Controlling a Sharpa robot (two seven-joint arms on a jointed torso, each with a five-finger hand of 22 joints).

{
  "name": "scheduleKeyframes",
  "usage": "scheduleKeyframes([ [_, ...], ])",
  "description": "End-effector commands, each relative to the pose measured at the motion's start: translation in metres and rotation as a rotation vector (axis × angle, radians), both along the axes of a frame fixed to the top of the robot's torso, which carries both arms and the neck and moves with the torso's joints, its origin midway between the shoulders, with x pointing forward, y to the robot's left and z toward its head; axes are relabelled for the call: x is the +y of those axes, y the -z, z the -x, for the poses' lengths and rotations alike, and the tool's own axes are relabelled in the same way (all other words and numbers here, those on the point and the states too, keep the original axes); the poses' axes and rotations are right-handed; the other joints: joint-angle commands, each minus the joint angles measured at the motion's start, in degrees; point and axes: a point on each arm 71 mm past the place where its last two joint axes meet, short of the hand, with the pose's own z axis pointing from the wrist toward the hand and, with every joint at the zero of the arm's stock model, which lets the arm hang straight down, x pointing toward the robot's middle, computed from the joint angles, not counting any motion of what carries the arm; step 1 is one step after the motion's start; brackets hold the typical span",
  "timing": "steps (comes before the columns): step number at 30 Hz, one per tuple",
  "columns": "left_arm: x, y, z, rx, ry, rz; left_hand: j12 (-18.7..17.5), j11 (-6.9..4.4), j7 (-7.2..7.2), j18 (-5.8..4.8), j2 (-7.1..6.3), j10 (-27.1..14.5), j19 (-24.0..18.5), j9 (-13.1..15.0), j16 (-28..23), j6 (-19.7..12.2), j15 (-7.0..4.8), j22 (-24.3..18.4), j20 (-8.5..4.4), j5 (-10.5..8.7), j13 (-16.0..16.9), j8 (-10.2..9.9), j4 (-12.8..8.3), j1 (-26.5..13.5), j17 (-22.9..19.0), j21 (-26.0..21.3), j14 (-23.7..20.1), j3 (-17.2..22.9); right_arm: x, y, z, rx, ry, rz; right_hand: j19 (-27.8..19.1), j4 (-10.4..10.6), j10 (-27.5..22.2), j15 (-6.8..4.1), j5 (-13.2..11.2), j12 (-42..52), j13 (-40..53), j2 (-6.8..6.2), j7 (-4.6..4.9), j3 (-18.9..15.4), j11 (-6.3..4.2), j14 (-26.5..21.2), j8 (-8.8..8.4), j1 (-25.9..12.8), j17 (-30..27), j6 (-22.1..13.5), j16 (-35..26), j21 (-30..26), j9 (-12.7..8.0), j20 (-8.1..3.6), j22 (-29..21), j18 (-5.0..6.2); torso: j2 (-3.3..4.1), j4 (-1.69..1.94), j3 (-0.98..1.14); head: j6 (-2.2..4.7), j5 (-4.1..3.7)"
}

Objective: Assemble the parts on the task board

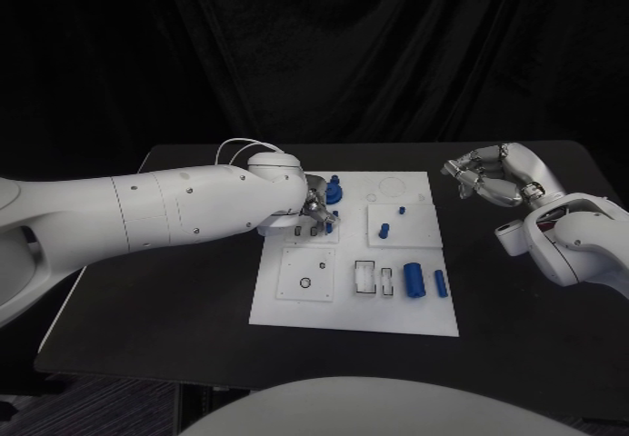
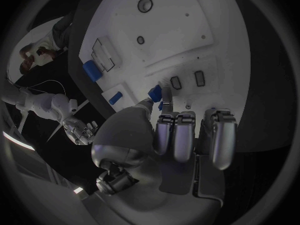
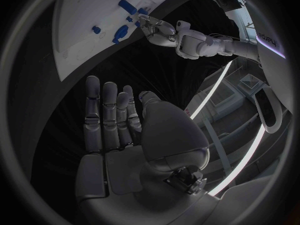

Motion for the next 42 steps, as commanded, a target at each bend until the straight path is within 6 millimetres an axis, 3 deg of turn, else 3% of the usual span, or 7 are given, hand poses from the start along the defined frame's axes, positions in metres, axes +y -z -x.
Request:
scheduleKeyframes([
  [1,-0.0026,0.0018,0.0016,0.010,0.024,-0.001,0.20,-0.09,0.05,0.87,-0.05,5.85,0.53,-0.09,0.15,0.72,-0.13,6.85,-0.22,0.29,15.05,-0.53,0.04,-0.44,15.09,-0.17,6.05,0.39,-0.0001,0.0006,0.0001,-0.005,0.007,0.005,0.29,0.00,0.27,-0.03,0.28,0.11,-0.04,0.02,-0.32,0.33,0.10,0.53,0.25,0.54,-0.05,0.07,0.25,-0.24,0.04,0.08,-0.06,0.64,0.01,-0.07,0.02,0.00,0.02],
  [13,-0.0034,0.0025,0.0022,0.012,0.029,0.003,0.20,-0.13,0.00,0.83,-0.20,5.85,0.72,-0.26,0.15,1.55,-0.15,7.07,-0.21,1.51,15.05,-2.06,-0.84,-0.16,15.09,-0.15,6.05,1.35,-0.0003,0.0012,0.0001,0.003,0.009,0.006,0.33,0.01,0.37,-0.04,0.30,0.15,-0.02,0.04,-0.32,0.36,0.10,0.59,0.25,0.56,-0.04,0.07,0.29,-0.24,0.03,0.07,-0.06,0.64,0.04,-0.02,0.02,0.00,0.16],
  [18,-0.0021,0.0028,0.0020,0.013,0.026,0.000,0.20,-0.05,0.10,0.81,-0.31,5.85,0.80,-0.14,0.15,2.38,-0.09,7.16,-0.17,0.20,15.05,-3.01,0.04,-1.81,15.09,-0.17,6.05,1.13,-0.0008,0.0014,0.0001,0.007,0.011,0.006,0.41,0.02,0.50,-0.06,0.34,0.22,-0.02,0.11,-0.33,0.46,0.08,0.70,0.25,0.63,-0.02,0.04,0.34,-0.26,0.02,0.04,-0.05,0.64,0.08,0.01,0.00,0.00,0.15],
  [27,-0.0026,0.0030,0.0032,0.017,0.031,-0.002,0.20,-0.05,0.07,0.77,-0.42,5.85,0.93,-0.01,0.15,2.72,-0.08,7.35,-0.16,-0.22,15.05,-3.31,0.23,-2.26,15.09,-0.10,6.05,1.03,-0.0010,0.0018,-0.0001,0.012,0.013,0.007,0.41,0.02,0.50,-0.06,0.34,0.22,-0.02,0.11,-0.33,0.46,0.08,0.70,0.25,0.63,-0.02,0.04,0.34,-0.26,0.02,0.04,-0.05,0.64,0.09,0.06,-0.02,0.00,0.24],
  [42,-0.0001,0.0045,0.0047,0.033,0.032,-0.018,0.20,-0.39,-0.33,0.54,-0.93,5.85,1.60,0.47,0.15,3.95,-0.34,8.33,-0.37,1.31,15.05,-4.52,-1.88,-0.92,15.09,0.33,6.05,2.37,-0.0020,0.0026,-0.0010,0.020,0.013,0.010,0.51,0.01,0.57,-0.08,0.32,0.24,-0.15,0.04,-0.30,0.52,0.08,0.78,0.22,0.68,-0.08,-0.04,0.36,-0.28,-0.01,0.01,-0.05,0.63,0.02,0.01,-0.04,0.00,0.21],
])
